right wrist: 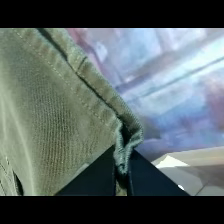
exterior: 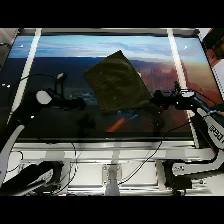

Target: Fold the clothes and pants, and hang the long-sleeved shirts on hangers.

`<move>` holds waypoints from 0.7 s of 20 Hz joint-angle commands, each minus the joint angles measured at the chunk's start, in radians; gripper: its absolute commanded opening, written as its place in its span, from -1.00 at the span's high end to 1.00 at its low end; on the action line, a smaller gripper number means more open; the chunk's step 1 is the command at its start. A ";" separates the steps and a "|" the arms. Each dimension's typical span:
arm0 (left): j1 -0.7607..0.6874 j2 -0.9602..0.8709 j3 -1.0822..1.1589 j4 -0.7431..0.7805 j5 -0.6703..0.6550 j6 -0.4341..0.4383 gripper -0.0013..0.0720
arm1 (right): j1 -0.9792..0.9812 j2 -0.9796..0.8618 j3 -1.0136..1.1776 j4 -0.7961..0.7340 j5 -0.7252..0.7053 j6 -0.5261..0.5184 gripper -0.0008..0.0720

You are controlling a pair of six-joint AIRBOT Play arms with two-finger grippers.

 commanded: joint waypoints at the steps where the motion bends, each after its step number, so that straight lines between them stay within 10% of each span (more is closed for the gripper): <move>1: -0.050 -0.122 0.000 -0.093 0.007 0.039 -0.47 | 0.000 -0.002 0.001 0.018 -0.006 -0.011 0.89; 6: -0.141 -0.274 0.000 -0.342 0.106 0.238 -0.61 | 0.000 0.005 0.001 0.018 0.003 -0.095 0.89; 14: -0.227 -0.345 0.001 -0.393 0.368 0.254 -0.58 | 0.000 0.018 0.002 0.037 0.074 -0.266 0.89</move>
